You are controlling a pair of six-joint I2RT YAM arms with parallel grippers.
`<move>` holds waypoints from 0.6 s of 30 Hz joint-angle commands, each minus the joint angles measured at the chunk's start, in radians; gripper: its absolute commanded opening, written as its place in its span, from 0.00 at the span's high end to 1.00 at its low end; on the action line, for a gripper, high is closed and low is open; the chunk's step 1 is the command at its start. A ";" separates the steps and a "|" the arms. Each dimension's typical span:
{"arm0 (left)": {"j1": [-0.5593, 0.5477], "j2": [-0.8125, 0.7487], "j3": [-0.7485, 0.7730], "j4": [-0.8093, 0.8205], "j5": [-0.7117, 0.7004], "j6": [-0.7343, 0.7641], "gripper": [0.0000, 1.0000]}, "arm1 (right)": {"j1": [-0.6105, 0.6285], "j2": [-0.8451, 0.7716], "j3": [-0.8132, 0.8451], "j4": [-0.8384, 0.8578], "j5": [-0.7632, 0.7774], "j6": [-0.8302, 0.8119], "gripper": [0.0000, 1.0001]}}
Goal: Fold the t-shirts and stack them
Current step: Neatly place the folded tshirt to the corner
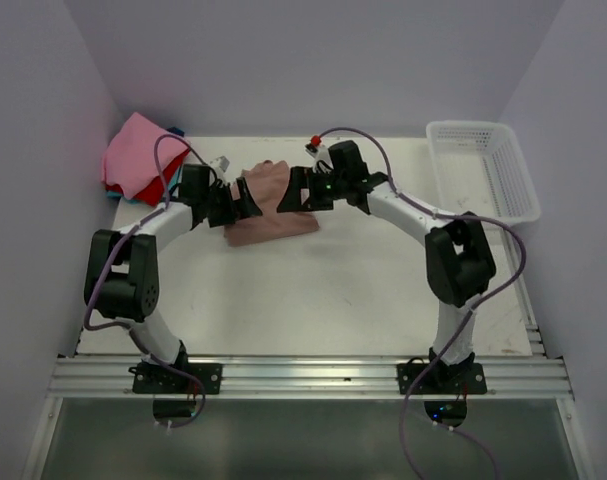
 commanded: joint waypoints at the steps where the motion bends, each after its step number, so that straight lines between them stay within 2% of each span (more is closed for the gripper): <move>1: 0.008 -0.088 -0.030 -0.024 -0.171 -0.015 0.00 | 0.002 0.126 0.151 -0.042 -0.007 0.015 0.06; 3: 0.008 -0.111 -0.038 -0.055 -0.284 -0.027 0.00 | 0.002 0.206 0.218 -0.031 -0.032 0.046 0.15; 4: 0.009 -0.119 -0.047 -0.071 -0.312 -0.029 0.00 | 0.002 0.230 0.237 -0.021 -0.056 0.069 0.35; 6: 0.014 -0.146 -0.058 -0.082 -0.355 -0.037 0.00 | 0.002 0.281 0.293 -0.020 -0.073 0.089 0.66; 7: 0.019 -0.157 -0.071 -0.079 -0.351 -0.040 0.00 | 0.002 0.321 0.308 -0.030 -0.067 0.097 0.98; 11: 0.026 -0.200 -0.110 -0.061 -0.332 -0.044 0.00 | 0.002 0.372 0.356 -0.057 -0.008 0.106 1.00; 15: 0.045 -0.130 -0.122 -0.076 -0.323 -0.046 0.00 | 0.002 0.418 0.412 -0.106 0.075 0.091 1.00; 18: 0.051 -0.100 -0.151 -0.027 -0.302 -0.058 0.00 | 0.000 0.464 0.469 -0.161 0.157 0.072 1.00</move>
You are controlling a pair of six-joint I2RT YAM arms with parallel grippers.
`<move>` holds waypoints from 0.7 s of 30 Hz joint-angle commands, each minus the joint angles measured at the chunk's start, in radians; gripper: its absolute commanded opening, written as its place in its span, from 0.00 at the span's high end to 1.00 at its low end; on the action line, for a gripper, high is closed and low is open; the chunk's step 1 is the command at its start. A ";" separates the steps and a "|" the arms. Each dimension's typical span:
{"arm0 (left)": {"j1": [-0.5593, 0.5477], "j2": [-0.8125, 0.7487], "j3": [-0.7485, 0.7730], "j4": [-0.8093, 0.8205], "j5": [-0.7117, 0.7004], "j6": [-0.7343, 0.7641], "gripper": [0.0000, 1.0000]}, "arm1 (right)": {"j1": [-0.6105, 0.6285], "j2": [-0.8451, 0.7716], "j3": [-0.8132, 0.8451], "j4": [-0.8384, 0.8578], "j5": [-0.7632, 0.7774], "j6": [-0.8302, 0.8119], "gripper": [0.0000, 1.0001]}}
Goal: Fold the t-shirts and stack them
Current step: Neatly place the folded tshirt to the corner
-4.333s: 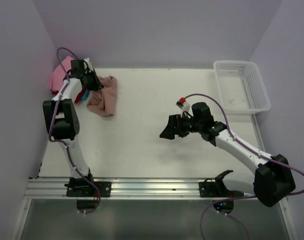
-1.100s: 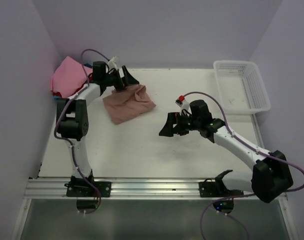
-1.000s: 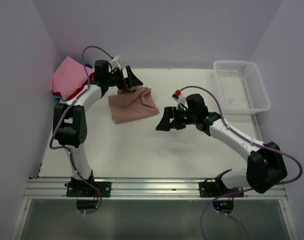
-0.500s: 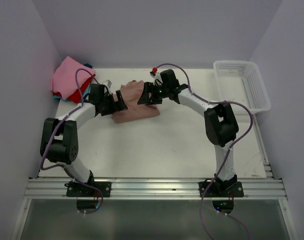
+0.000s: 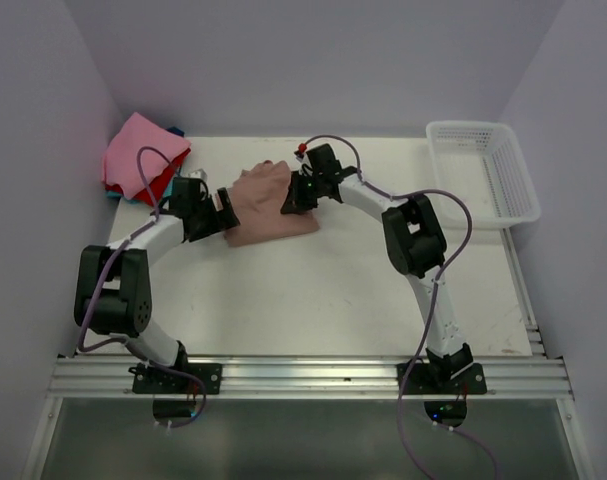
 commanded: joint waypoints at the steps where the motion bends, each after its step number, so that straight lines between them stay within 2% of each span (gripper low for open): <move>1: 0.014 0.031 -0.058 0.087 0.011 -0.024 0.00 | 0.000 0.036 0.096 -0.075 0.122 -0.019 1.00; 4: 0.014 0.051 -0.094 0.168 0.038 -0.035 0.00 | -0.003 0.094 0.165 -0.121 0.190 -0.029 1.00; 8: 0.014 0.124 -0.088 0.243 0.015 -0.030 0.00 | -0.007 0.180 0.269 -0.177 0.197 -0.037 1.00; 13: 0.014 0.196 -0.065 0.398 0.063 -0.032 0.00 | -0.007 0.182 0.222 -0.161 0.194 -0.055 1.00; 16: 0.013 0.278 -0.020 0.443 0.168 -0.038 0.00 | -0.009 0.176 0.204 -0.163 0.201 -0.071 1.00; 20: 0.008 0.449 0.050 0.478 0.411 -0.065 0.00 | -0.012 0.174 0.214 -0.171 0.193 -0.076 1.00; 21: -0.004 0.477 0.087 0.477 0.436 -0.075 0.00 | -0.010 0.176 0.217 -0.171 0.188 -0.076 1.00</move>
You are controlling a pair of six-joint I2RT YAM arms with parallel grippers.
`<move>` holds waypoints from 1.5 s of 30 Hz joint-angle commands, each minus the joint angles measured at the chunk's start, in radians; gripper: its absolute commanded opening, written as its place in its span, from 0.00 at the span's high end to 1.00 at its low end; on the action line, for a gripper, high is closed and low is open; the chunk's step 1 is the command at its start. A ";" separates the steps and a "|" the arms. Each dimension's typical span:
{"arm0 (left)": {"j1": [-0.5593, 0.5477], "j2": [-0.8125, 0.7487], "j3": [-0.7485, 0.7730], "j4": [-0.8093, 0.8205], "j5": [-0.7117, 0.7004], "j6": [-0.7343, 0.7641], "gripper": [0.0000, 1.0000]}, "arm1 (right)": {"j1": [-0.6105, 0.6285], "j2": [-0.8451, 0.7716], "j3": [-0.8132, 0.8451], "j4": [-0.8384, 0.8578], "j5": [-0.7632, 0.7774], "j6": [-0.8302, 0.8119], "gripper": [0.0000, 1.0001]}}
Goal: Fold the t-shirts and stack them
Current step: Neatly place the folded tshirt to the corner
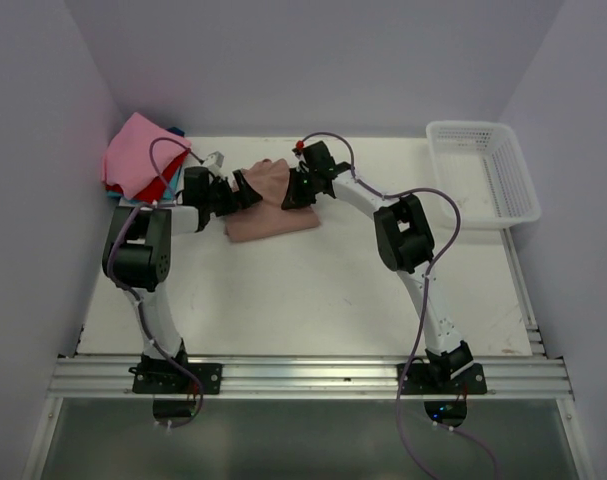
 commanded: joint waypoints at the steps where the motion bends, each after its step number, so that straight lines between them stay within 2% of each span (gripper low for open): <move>1: -0.021 0.168 0.042 -0.032 0.214 -0.042 0.00 | -0.009 0.013 -0.014 -0.060 0.054 -0.042 1.00; 7: -0.088 0.309 0.111 0.029 0.392 -0.114 0.00 | -0.009 0.016 -0.021 -0.056 0.039 -0.040 1.00; 9: -0.105 0.322 0.116 0.089 0.450 -0.134 0.16 | -0.010 0.016 -0.027 -0.051 0.027 -0.036 1.00; 10: -0.108 0.323 0.115 0.120 0.477 -0.147 0.29 | -0.009 0.018 -0.031 -0.048 0.022 -0.034 1.00; 11: -0.110 0.326 0.115 0.145 0.511 -0.166 0.48 | -0.010 0.015 -0.039 -0.044 0.015 -0.033 1.00; 12: -0.110 0.323 0.118 0.155 0.507 -0.193 0.99 | -0.009 0.009 -0.045 -0.037 0.010 -0.034 1.00; 16: -0.108 0.247 0.122 0.208 0.488 -0.213 1.00 | -0.012 -0.054 -0.126 0.021 -0.093 -0.048 1.00; 19: -0.101 0.179 0.142 0.209 0.459 -0.227 1.00 | -0.022 -0.213 -0.265 0.157 -0.185 -0.047 1.00; 20: -0.090 0.161 0.148 0.209 0.444 -0.244 1.00 | -0.024 -0.263 -0.306 0.192 -0.188 -0.045 0.72; 21: -0.084 0.143 0.151 0.227 0.442 -0.258 1.00 | -0.025 -0.313 -0.341 0.235 -0.191 -0.053 0.56; 22: -0.075 0.126 0.151 0.241 0.438 -0.275 1.00 | -0.035 -0.435 -0.375 0.254 -0.193 -0.056 0.50; 25: -0.033 0.019 0.148 0.300 0.407 -0.344 1.00 | -0.053 -0.667 -0.552 0.314 -0.184 -0.053 0.25; 27: 0.002 -0.020 0.159 0.315 0.381 -0.382 1.00 | -0.059 -0.770 -0.609 0.297 -0.153 -0.077 0.11; 31: 0.068 -0.082 0.206 0.306 0.323 -0.423 1.00 | -0.059 -0.961 -0.743 0.210 -0.102 -0.134 0.06; 37: 0.259 -0.048 0.308 0.382 0.254 -0.546 1.00 | -0.061 -1.150 -0.922 0.107 -0.044 -0.180 0.05; 42: 0.384 0.030 0.539 0.485 0.260 -0.641 1.00 | -0.061 -1.217 -1.013 0.056 -0.042 -0.189 0.05; 44: 0.425 0.073 0.664 0.488 0.264 -0.616 1.00 | -0.059 -1.233 -1.035 0.041 -0.041 -0.189 0.05; 45: 0.438 0.098 0.702 0.438 0.257 -0.586 1.00 | -0.061 -1.240 -1.035 0.015 -0.038 -0.198 0.05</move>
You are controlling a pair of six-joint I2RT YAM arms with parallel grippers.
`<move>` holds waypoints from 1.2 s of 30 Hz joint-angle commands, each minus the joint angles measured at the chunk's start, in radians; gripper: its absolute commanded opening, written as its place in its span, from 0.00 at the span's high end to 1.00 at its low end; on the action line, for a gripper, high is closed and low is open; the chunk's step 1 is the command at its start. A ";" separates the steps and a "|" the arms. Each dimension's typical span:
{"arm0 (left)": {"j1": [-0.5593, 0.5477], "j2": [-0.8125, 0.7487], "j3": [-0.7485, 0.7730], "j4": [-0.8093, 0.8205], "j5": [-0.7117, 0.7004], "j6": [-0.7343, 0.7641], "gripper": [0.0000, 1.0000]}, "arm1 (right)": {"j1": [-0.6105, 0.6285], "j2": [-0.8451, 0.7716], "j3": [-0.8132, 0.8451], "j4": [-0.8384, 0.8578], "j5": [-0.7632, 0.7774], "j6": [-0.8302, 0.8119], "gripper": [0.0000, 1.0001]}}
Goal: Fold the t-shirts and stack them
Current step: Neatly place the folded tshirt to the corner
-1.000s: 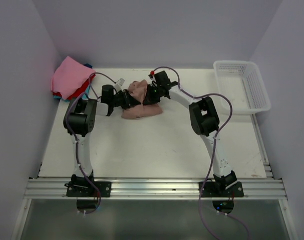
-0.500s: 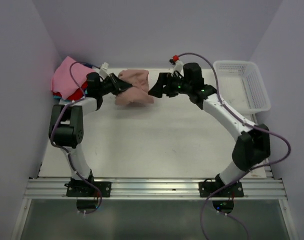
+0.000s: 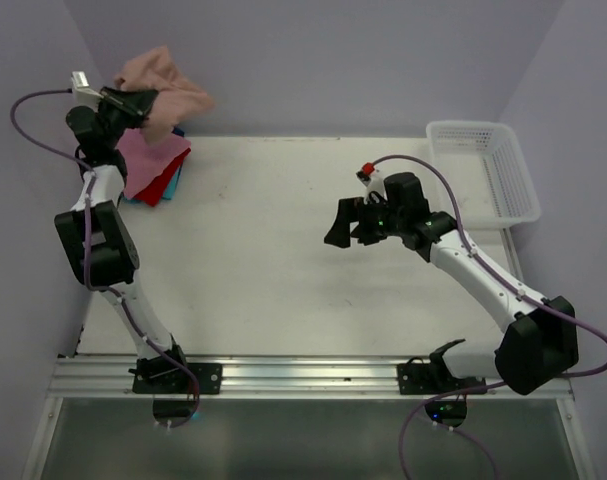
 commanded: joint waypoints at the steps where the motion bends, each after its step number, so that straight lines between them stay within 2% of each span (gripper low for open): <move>1: 0.058 0.033 0.193 0.080 -0.047 0.021 1.00 | 0.001 -0.058 0.005 -0.064 0.024 -0.038 0.05; 3: 0.077 0.102 0.240 0.017 -0.069 0.066 1.00 | 0.001 -0.072 0.010 -0.101 0.031 -0.047 0.05; 6: 0.115 0.217 0.253 0.023 -0.022 0.002 1.00 | 0.001 -0.103 0.028 -0.124 0.037 -0.049 0.05; 9: 0.146 0.341 0.098 0.092 -0.002 -0.107 1.00 | 0.004 -0.127 0.049 -0.150 0.037 -0.047 0.05; 11: 0.155 0.361 0.012 0.129 -0.028 -0.124 1.00 | 0.003 -0.141 0.048 -0.162 0.037 -0.045 0.05; 12: 0.158 0.361 -0.065 0.129 -0.066 -0.121 1.00 | 0.003 -0.146 0.045 -0.167 0.038 -0.044 0.04; 15: 0.168 0.348 -0.166 0.095 -0.147 -0.106 1.00 | 0.003 -0.169 0.028 -0.185 0.041 -0.041 0.04; 23: 0.177 0.292 -0.201 0.038 -0.221 -0.115 0.99 | 0.003 -0.224 -0.016 -0.188 0.046 -0.029 0.03; 24: 0.178 0.286 -0.202 0.040 -0.221 -0.126 0.88 | 0.004 -0.226 -0.021 -0.185 0.047 -0.029 0.03; 25: 0.178 0.282 -0.205 0.040 -0.223 -0.130 0.72 | 0.003 -0.229 -0.026 -0.180 0.044 -0.027 0.03; 26: 0.180 0.259 -0.219 0.043 -0.224 -0.135 0.41 | 0.003 -0.230 -0.035 -0.179 0.041 -0.026 0.02; 28: 0.183 0.201 -0.257 0.099 -0.233 -0.150 0.00 | 0.003 -0.233 -0.043 -0.174 0.041 -0.027 0.02; 31: 0.184 0.119 -0.335 0.133 -0.252 -0.184 0.00 | 0.003 -0.235 -0.058 -0.162 0.037 -0.030 0.01; 33: 0.186 0.004 -0.398 0.117 -0.287 -0.196 0.00 | 0.003 -0.235 -0.072 -0.150 0.032 -0.033 0.01; 35: 0.184 -0.124 -0.452 0.074 -0.328 -0.195 0.00 | 0.003 -0.235 -0.084 -0.134 0.028 -0.030 0.01; 36: 0.184 -0.166 -0.455 -0.019 -0.336 -0.192 0.00 | 0.003 -0.235 -0.087 -0.125 0.025 -0.029 0.01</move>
